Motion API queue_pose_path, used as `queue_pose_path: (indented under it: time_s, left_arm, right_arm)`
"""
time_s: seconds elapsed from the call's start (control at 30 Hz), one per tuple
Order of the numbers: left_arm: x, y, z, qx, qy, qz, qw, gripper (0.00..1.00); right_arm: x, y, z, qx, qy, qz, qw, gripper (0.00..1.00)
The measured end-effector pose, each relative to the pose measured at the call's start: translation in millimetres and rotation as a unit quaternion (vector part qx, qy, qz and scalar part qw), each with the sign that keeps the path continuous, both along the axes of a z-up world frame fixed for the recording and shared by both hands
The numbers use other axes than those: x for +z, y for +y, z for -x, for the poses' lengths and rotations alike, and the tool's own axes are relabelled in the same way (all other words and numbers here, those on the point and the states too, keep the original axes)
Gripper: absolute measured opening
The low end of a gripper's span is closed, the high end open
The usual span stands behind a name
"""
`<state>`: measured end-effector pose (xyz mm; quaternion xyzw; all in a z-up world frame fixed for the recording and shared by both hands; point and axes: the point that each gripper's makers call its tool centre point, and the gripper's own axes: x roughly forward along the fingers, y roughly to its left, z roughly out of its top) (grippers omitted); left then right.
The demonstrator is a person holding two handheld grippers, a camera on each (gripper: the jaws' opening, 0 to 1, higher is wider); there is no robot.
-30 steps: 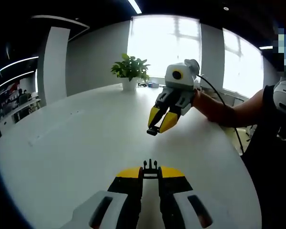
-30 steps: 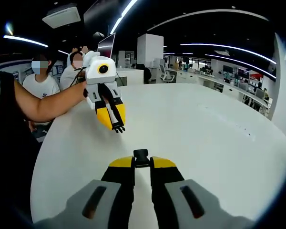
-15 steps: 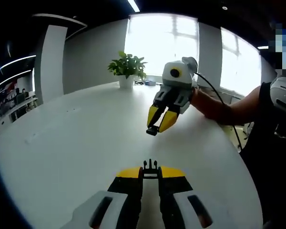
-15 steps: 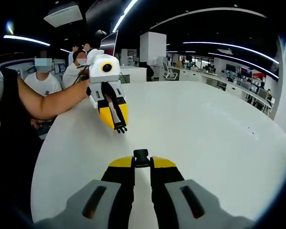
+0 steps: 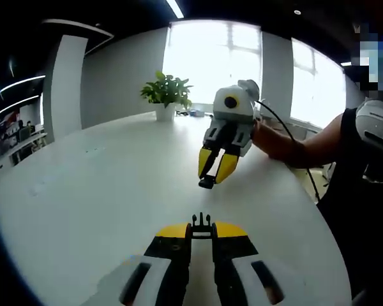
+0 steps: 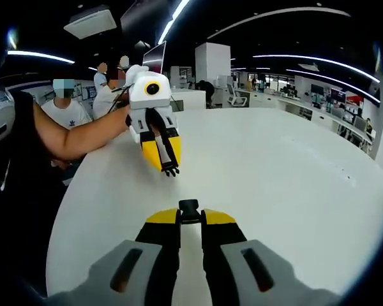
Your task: Snap the two parts of the plastic buckle together until the buckle closes and remains connected.
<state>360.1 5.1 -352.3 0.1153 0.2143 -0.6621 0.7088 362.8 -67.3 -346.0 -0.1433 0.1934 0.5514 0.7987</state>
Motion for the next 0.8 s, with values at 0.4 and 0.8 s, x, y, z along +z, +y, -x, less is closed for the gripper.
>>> queue_pose_path:
  time_s: [0.4, 0.8]
  left_arm:
    - [-3.2, 1, 1.4, -0.006, 0.002, -0.002, 1.0, 0.1]
    - [-2.8, 0, 10.8, -0.027, -0.003, -0.005, 0.9996, 0.1]
  right_arm:
    - [-2.5, 2, 4, 0.013, 0.004, 0.001, 0.9999, 0.1]
    - [-5.7, 5, 10, 0.029, 0.008, 0.005, 0.9995, 0.1]
